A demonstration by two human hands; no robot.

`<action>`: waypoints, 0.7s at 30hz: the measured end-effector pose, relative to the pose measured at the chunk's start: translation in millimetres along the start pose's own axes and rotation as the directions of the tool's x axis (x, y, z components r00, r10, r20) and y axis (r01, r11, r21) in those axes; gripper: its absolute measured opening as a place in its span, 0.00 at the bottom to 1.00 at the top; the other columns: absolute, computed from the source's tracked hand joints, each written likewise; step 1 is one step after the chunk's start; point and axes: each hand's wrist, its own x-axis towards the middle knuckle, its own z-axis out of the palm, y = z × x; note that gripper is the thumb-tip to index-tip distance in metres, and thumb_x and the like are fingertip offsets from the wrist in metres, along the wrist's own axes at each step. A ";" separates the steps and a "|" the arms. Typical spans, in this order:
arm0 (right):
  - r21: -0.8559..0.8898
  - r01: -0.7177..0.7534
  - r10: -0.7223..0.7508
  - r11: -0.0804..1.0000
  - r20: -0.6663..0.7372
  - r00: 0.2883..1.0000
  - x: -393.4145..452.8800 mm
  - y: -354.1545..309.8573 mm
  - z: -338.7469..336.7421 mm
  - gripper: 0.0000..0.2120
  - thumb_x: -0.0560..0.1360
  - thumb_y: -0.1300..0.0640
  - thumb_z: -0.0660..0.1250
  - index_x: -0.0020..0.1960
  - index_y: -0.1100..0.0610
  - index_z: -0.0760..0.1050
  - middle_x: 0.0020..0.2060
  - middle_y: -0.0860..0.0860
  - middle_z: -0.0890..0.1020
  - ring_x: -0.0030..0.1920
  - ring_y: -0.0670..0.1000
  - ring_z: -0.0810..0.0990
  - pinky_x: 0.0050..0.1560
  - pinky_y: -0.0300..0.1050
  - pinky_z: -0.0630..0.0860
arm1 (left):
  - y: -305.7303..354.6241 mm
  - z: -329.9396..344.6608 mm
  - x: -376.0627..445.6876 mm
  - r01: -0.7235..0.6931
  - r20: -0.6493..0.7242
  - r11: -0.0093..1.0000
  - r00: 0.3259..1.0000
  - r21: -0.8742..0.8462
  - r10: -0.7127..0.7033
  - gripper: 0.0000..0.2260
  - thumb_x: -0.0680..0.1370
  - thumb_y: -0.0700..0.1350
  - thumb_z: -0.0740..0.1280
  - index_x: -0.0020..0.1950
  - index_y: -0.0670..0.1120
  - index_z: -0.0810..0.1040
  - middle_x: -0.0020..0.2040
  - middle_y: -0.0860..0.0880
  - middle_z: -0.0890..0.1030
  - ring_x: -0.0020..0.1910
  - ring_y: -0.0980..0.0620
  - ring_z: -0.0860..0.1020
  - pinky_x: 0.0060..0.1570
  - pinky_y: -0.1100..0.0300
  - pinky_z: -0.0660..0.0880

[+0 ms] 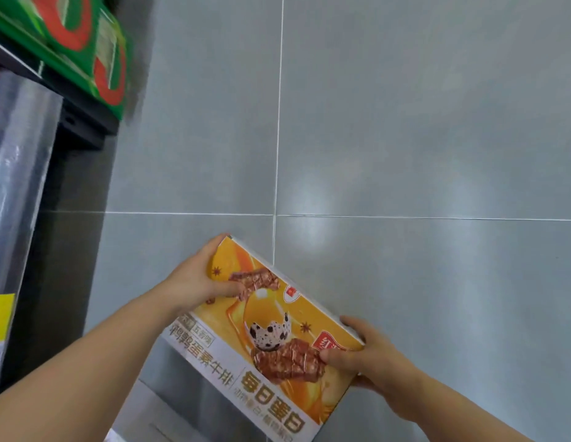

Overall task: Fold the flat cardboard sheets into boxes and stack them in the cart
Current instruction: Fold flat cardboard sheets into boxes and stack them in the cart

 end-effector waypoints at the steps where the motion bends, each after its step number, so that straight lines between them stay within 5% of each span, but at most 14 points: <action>1: 0.017 -0.004 0.004 1.000 0.005 1.000 0.5 -0.1 -0.2 0.43 0.60 0.61 0.79 0.69 0.53 0.61 0.50 0.54 0.81 0.48 0.54 0.83 0.47 0.49 0.80 | 0.4 0.4 -1.3 -0.007 -0.003 1.000 1.000 -0.020 0.007 0.38 0.66 0.35 0.74 0.70 0.54 0.61 0.49 0.52 0.78 0.47 0.52 0.78 0.45 0.57 0.76; 7: 0.025 0.029 -0.027 0.999 -0.099 0.995 -30.9 2.3 1.5 0.41 0.55 0.63 0.80 0.63 0.48 0.66 0.61 0.56 0.71 0.54 0.58 0.78 0.55 0.56 0.78 | 20.9 -2.8 -41.5 -0.024 -0.006 0.996 1.000 0.091 0.025 0.49 0.60 0.35 0.78 0.68 0.64 0.55 0.58 0.48 0.71 0.50 0.51 0.76 0.41 0.60 0.77; 11: -0.198 0.178 -0.220 0.964 -0.211 0.952 -88.4 -14.0 -6.2 0.33 0.62 0.69 0.75 0.59 0.46 0.68 0.57 0.50 0.65 0.59 0.52 0.69 0.50 0.43 0.76 | 45.4 -5.5 -97.3 -0.022 -0.012 0.982 1.000 0.186 0.025 0.56 0.60 0.37 0.79 0.69 0.66 0.43 0.60 0.56 0.60 0.57 0.54 0.67 0.50 0.61 0.73; 14: -0.368 0.249 -0.331 0.896 -0.178 0.927 -143.2 -35.5 -15.8 0.35 0.63 0.68 0.74 0.65 0.50 0.66 0.56 0.48 0.63 0.57 0.48 0.65 0.54 0.38 0.70 | 68.7 -10.0 -143.0 -0.047 0.022 0.994 0.999 0.099 0.045 0.56 0.61 0.35 0.78 0.66 0.68 0.40 0.60 0.63 0.65 0.59 0.55 0.67 0.54 0.60 0.72; 17: -0.519 0.287 -0.410 0.805 -0.138 0.901 -208.7 -61.8 -19.7 0.36 0.64 0.67 0.75 0.67 0.51 0.64 0.57 0.46 0.60 0.57 0.44 0.62 0.58 0.34 0.65 | 102.2 -20.1 -198.3 -0.031 0.059 0.999 0.998 -0.009 0.031 0.53 0.64 0.31 0.74 0.69 0.64 0.41 0.50 0.68 0.67 0.52 0.59 0.71 0.45 0.68 0.73; 21: -0.675 0.331 -0.510 0.659 -0.077 0.857 -307.0 -109.5 -13.4 0.39 0.64 0.64 0.75 0.69 0.49 0.61 0.63 0.47 0.59 0.63 0.47 0.64 0.64 0.38 0.65 | 161.6 -47.7 -281.4 -0.061 0.039 0.998 0.997 -0.018 0.061 0.58 0.57 0.36 0.79 0.74 0.53 0.43 0.59 0.61 0.64 0.61 0.58 0.63 0.60 0.61 0.66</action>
